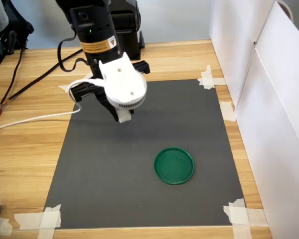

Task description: Grasp a white terminal and put it in the green lid.

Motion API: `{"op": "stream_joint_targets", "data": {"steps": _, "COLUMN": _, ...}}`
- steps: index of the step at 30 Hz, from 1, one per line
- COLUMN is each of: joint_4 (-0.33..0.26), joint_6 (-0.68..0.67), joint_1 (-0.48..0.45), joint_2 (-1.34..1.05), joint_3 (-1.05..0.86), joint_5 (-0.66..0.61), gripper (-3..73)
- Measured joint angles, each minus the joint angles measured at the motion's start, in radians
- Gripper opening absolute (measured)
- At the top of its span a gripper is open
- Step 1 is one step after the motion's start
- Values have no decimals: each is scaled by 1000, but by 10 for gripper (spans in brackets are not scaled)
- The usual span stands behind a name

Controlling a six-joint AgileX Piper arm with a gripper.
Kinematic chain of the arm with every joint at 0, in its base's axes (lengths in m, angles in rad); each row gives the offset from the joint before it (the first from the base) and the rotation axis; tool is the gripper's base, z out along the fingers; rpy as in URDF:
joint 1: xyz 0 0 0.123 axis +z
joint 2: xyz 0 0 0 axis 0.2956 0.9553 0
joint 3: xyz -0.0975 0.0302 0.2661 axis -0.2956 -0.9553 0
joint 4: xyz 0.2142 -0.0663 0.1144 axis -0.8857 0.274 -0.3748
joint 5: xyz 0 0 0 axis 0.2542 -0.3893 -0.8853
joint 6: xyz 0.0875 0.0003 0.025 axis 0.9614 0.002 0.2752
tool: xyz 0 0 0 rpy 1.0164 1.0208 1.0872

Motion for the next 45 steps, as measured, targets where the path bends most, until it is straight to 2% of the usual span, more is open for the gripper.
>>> {"op": "stream_joint_targets", "data": {"steps": 6, "joint_4": 1, "joint_6": 4, "joint_1": 106, "joint_2": 140, "joint_3": 174, "joint_5": -59, "gripper": 315}}
{"op": "stream_joint_targets", "data": {"steps": 12, "joint_4": 19, "joint_6": 31, "joint_1": 179, "joint_2": 292, "joint_3": 256, "joint_5": -65, "gripper": 315}}
{"op": "stream_joint_targets", "data": {"steps": 22, "joint_4": 77, "joint_6": 37, "joint_1": 187, "joint_2": 401, "joint_3": 261, "joint_5": -46, "gripper": 315}}
{"op": "stream_joint_targets", "data": {"steps": 31, "joint_4": 83, "joint_6": 37, "joint_1": 187, "joint_2": 406, "joint_3": 262, "joint_5": -39, "gripper": 318}}
{"op": "stream_joint_targets", "data": {"steps": 39, "joint_4": 83, "joint_6": 37, "joint_1": 187, "joint_2": 404, "joint_3": 262, "joint_5": -12, "gripper": 492}}
{"op": "stream_joint_targets", "data": {"steps": 45, "joint_4": 83, "joint_6": 37, "joint_1": 187, "joint_2": 358, "joint_3": 256, "joint_5": 4, "gripper": 519}}
